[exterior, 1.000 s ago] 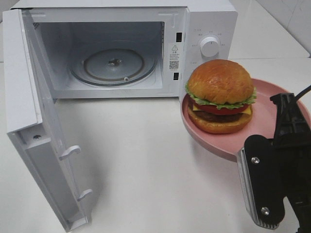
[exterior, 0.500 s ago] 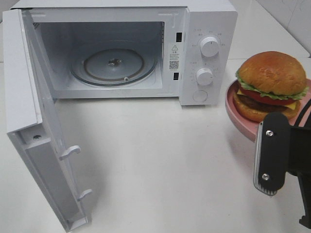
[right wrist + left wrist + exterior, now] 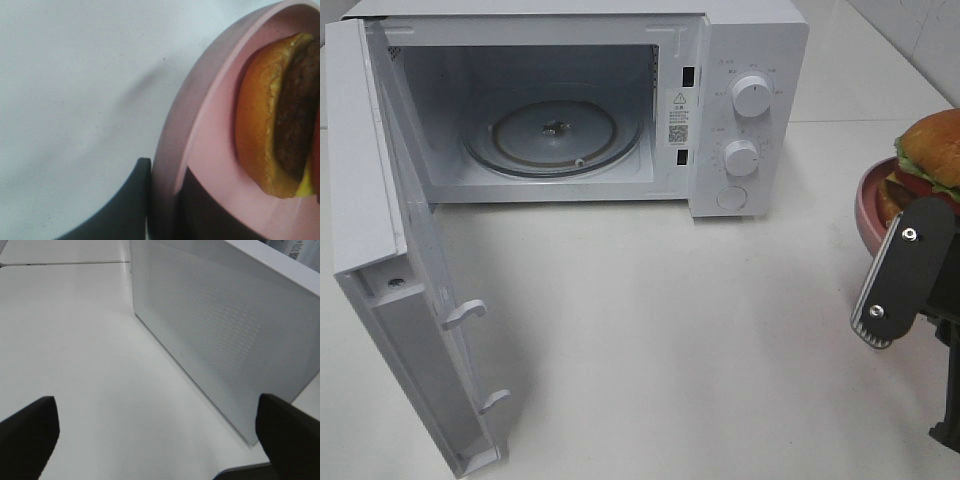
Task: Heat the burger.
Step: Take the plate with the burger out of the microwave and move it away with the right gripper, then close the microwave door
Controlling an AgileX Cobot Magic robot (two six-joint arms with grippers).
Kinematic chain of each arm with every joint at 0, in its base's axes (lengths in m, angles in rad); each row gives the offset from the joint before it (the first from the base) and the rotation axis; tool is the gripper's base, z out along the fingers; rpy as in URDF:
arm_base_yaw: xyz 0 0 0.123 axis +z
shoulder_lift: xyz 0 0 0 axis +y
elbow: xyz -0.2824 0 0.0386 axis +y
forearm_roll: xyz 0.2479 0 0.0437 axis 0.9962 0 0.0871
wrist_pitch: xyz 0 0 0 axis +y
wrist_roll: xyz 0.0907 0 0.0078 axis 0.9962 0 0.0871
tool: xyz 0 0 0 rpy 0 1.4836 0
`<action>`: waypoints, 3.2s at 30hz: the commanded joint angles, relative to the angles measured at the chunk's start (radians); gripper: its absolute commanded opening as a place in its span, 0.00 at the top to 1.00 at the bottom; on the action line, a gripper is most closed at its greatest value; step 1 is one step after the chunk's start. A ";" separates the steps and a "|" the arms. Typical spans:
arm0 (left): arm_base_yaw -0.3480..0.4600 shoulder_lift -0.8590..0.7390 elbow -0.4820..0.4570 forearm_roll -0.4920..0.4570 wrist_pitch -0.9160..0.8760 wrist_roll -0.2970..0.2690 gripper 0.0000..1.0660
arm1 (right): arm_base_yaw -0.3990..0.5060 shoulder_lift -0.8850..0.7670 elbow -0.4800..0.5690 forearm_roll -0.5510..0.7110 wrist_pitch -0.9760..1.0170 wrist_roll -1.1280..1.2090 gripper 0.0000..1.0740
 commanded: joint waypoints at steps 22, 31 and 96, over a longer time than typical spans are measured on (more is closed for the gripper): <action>0.002 -0.016 0.000 -0.003 -0.013 0.003 0.06 | -0.107 0.479 -0.117 -0.107 0.121 0.625 1.00; 0.002 -0.016 0.000 -0.003 -0.013 0.003 0.06 | -0.176 0.635 -0.197 -0.108 0.119 0.677 0.99; 0.002 -0.016 0.000 -0.003 -0.013 0.003 0.06 | -0.221 -0.305 -0.209 0.771 0.177 -0.364 0.25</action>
